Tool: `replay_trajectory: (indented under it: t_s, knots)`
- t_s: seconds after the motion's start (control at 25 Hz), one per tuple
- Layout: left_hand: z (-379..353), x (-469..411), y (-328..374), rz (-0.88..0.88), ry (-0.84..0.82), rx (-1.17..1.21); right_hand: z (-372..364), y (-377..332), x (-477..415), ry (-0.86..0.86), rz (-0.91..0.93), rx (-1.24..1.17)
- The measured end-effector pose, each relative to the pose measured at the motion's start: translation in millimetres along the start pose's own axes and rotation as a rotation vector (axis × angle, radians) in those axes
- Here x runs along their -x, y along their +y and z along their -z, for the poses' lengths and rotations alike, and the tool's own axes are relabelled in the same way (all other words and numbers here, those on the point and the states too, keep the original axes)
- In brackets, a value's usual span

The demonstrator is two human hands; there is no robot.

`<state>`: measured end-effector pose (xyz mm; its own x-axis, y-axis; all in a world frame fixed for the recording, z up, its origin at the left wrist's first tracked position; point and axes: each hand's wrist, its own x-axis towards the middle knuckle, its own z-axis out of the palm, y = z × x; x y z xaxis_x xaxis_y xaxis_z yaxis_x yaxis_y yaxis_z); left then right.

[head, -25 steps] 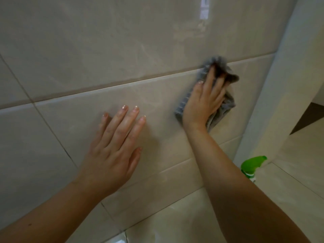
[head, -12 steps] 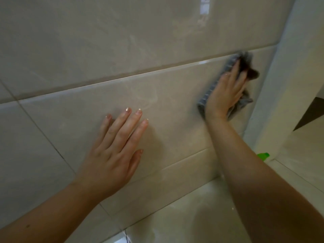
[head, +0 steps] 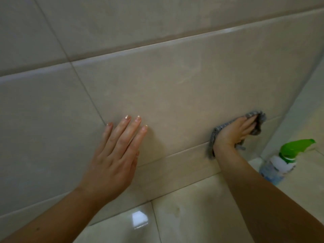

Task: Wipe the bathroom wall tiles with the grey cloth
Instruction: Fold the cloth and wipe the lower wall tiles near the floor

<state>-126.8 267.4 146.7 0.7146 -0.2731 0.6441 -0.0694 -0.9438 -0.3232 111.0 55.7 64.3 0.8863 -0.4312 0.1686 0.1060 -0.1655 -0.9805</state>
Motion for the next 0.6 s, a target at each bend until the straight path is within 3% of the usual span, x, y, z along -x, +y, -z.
replay_trajectory:
  t_s: [0.12, 0.28, 0.48, 0.6]
  knots:
    - [9, 30, -10, 0.034, -0.034, -0.013, -21, -4, 44, -0.027, -0.084, 0.029]
    - [23, 72, -24, 0.083, -0.073, -0.014, -50, -40, 110, 0.095, -0.181, -0.068]
    - [34, 114, -38, 0.116, -0.162, -0.001, -72, -54, 187, -0.04, -0.073, -0.139]
    - [36, 122, -40, 0.105, -0.194, -0.019, -87, -43, 239, -0.11, 0.211, -0.023]
